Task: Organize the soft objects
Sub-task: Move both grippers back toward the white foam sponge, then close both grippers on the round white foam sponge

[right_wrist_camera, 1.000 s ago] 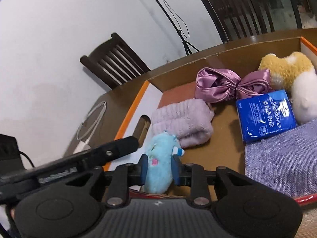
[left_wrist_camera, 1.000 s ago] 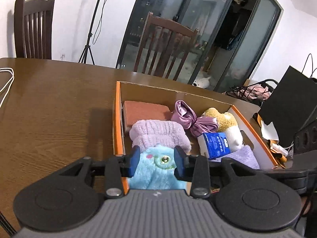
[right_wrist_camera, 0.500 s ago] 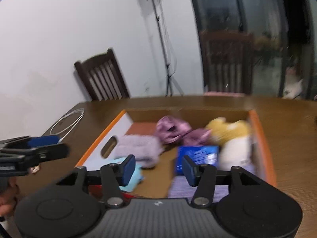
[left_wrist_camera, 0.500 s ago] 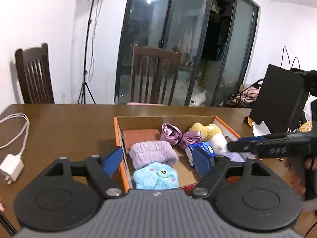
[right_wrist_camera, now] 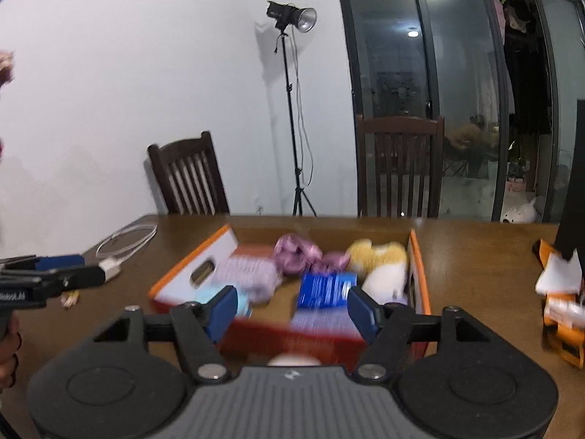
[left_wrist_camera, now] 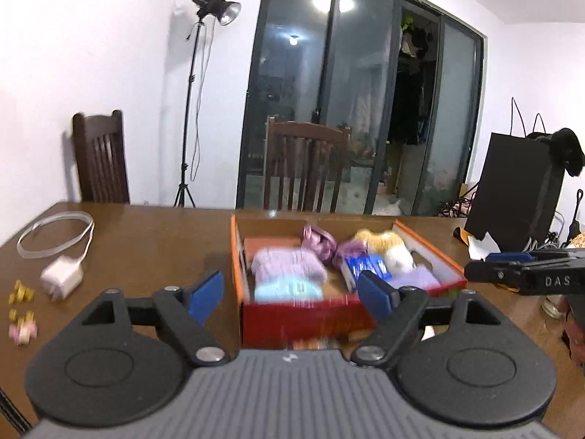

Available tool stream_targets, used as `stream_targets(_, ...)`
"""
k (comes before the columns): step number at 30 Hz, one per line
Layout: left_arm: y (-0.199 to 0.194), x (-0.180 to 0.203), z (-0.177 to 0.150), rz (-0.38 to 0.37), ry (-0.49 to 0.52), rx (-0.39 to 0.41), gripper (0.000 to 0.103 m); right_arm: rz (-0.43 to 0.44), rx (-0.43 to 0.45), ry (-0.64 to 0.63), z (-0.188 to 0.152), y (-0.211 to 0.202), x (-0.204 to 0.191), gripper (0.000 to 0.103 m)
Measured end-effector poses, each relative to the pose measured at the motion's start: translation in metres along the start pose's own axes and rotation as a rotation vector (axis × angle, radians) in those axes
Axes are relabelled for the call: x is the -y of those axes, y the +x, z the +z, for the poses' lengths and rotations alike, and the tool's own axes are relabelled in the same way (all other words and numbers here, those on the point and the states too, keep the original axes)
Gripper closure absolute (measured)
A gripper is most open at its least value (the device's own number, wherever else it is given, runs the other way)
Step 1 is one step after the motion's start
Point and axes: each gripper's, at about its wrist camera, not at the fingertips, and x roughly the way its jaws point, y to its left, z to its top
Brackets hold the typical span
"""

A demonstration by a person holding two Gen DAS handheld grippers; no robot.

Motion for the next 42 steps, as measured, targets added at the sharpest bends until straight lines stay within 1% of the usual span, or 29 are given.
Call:
stream_targets(3, -0.016, 0.003, -0.031, 0.015, -0.063, -0.033, 0.02, 0.026, -0.024, 0.001, -0.034, -0.017, -0.008, 0.037)
stream_targets(6, -0.024, 0.005, -0.054, 0.007, -0.122, -0.084, 0.02, 0.051, -0.047, 0.037, -0.064, -0.03, -0.01, 0.036)
stream_targets(8, -0.022, 0.007, -0.063, 0.003, -0.134, -0.111, 0.02, 0.063, -0.079, 0.067, -0.079, -0.034, -0.008, 0.036)
stream_targets(11, -0.014, 0.011, -0.066, -0.002, -0.138, -0.117, 0.021, 0.057, -0.115, 0.069, -0.091, -0.029, -0.005, 0.036)
stream_targets(13, -0.009, 0.014, -0.064, -0.011, -0.147, -0.116, 0.021, 0.036, -0.111, 0.079, -0.091, -0.025, -0.002, 0.036)
stream_targets(15, -0.004, 0.02, -0.062, -0.039, -0.143, -0.116, 0.021, 0.038, -0.093, 0.113, -0.089, -0.022, 0.005, 0.036)
stream_targets(18, 0.014, 0.034, -0.058, -0.087, -0.126, -0.127, 0.026, 0.055, -0.085, 0.157, -0.087, -0.012, 0.016, 0.037)
stream_targets(19, 0.02, 0.038, -0.057, -0.104, -0.129, -0.135, 0.031, 0.055, -0.087, 0.166, -0.086, -0.007, 0.02, 0.038)
stream_targets(20, 0.03, 0.041, -0.056, -0.128, -0.134, -0.146, 0.034, 0.053, -0.09, 0.174, -0.084, 0.001, 0.023, 0.042)
stream_targets(22, 0.05, 0.047, -0.052, -0.169, -0.143, -0.163, 0.036, 0.051, -0.092, 0.204, -0.081, 0.016, 0.03, 0.045)
stream_targets(24, 0.069, 0.053, -0.049, -0.189, -0.145, -0.168, 0.041, 0.073, -0.101, 0.248, -0.078, 0.031, 0.039, 0.05)
stream_targets(26, 0.089, 0.057, -0.047, -0.227, -0.151, -0.178, 0.046, 0.111, -0.101, 0.296, -0.076, 0.045, 0.047, 0.058)
stream_targets(27, 0.101, 0.059, -0.045, -0.242, -0.164, -0.193, 0.047, 0.125, -0.105, 0.319, -0.075, 0.052, 0.05, 0.059)
stream_targets(29, 0.12, 0.06, -0.045, -0.285, -0.205, -0.216, 0.047, 0.14, -0.105, 0.335, -0.073, 0.063, 0.054, 0.065)
stream_targets(31, 0.134, 0.059, -0.048, -0.32, -0.264, -0.231, 0.05, 0.128, -0.11, 0.327, -0.072, 0.071, 0.053, 0.068)
stream_targets(33, 0.143, 0.059, -0.051, -0.334, -0.293, -0.233, 0.056, 0.129, -0.116, 0.349, -0.075, 0.076, 0.057, 0.071)
stream_targets(34, 0.147, 0.059, -0.053, -0.334, -0.293, -0.238, 0.063, 0.135, -0.122, 0.362, -0.076, 0.078, 0.059, 0.073)
stream_targets(35, 0.149, 0.06, -0.054, -0.33, -0.287, -0.245, 0.067, 0.136, -0.134, 0.374, -0.078, 0.081, 0.062, 0.073)
stream_targets(37, 0.151, 0.062, -0.054, -0.327, -0.281, -0.246, 0.067, 0.151, -0.141, 0.406, -0.082, 0.083, 0.066, 0.074)
stream_targets(40, 0.156, 0.064, -0.056, -0.316, -0.256, -0.261, 0.076, 0.163, -0.138, 0.421, -0.085, 0.085, 0.067, 0.076)
stream_targets(42, 0.159, 0.061, -0.059, -0.322, -0.273, -0.274, 0.076, 0.165, -0.135, 0.418, -0.085, 0.085, 0.066, 0.077)
